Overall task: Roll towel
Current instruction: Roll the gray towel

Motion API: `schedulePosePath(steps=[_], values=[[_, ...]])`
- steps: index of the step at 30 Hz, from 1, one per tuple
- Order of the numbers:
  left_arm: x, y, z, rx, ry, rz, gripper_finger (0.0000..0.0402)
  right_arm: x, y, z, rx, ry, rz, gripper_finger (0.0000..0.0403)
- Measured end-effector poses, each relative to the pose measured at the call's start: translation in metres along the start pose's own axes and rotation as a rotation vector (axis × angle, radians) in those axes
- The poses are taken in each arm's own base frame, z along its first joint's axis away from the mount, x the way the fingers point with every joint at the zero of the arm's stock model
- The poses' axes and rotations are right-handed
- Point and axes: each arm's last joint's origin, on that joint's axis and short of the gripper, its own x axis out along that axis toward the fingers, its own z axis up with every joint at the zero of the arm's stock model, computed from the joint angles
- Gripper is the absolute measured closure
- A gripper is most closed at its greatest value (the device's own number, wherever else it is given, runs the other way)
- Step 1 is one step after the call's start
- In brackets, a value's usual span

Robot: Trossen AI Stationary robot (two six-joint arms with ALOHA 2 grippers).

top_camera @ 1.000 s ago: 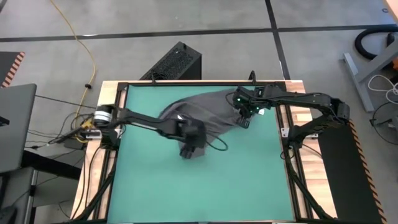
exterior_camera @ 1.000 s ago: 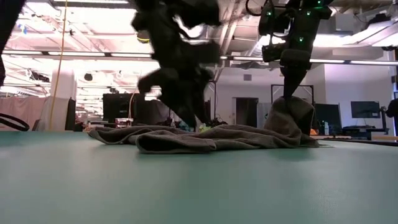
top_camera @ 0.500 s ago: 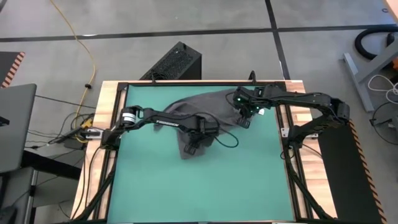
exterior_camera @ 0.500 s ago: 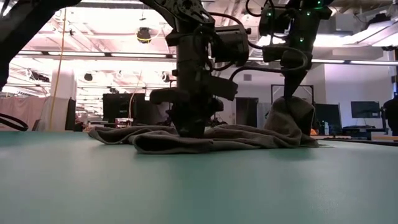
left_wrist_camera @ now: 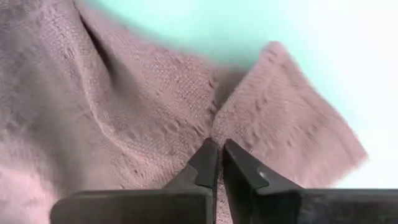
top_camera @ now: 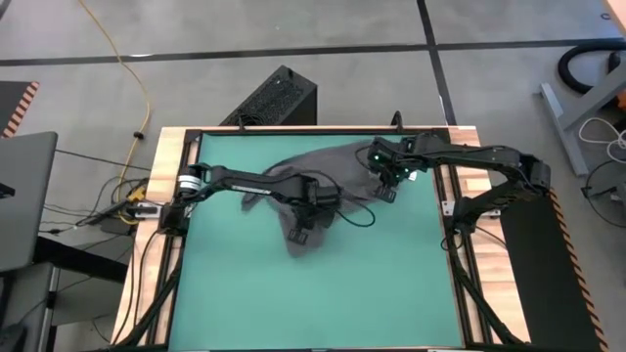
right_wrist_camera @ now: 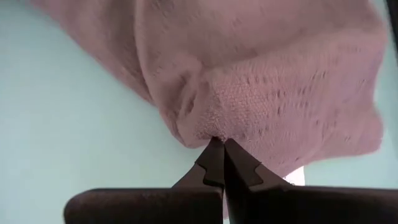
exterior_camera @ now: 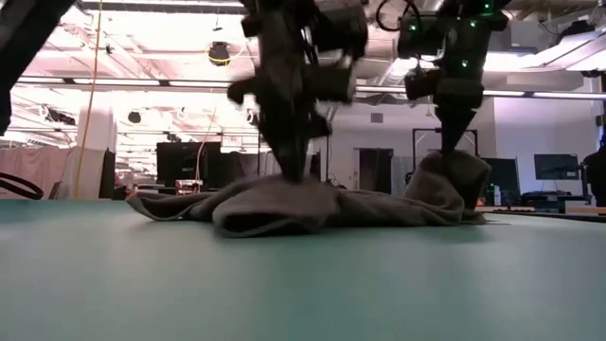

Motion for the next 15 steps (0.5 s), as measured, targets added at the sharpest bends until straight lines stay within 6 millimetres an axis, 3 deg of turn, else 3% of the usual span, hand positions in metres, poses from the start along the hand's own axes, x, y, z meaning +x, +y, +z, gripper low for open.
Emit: schedulePosePath(steps=[8,11,15], values=[[-0.090,-0.058,-0.006,0.051,-0.292,0.007,0.0401,0.021,0.009,-0.052,0.111,0.063,0.091,0.0387],[-0.127,-0.090,-0.016,0.089,-0.479,0.012,0.0401,0.013,0.020,-0.072,0.143,0.030,0.176,0.0387],[-0.172,-0.136,-0.040,0.114,-0.744,0.036,0.0401,-0.015,0.041,-0.093,0.123,-0.067,0.368,0.0387]])
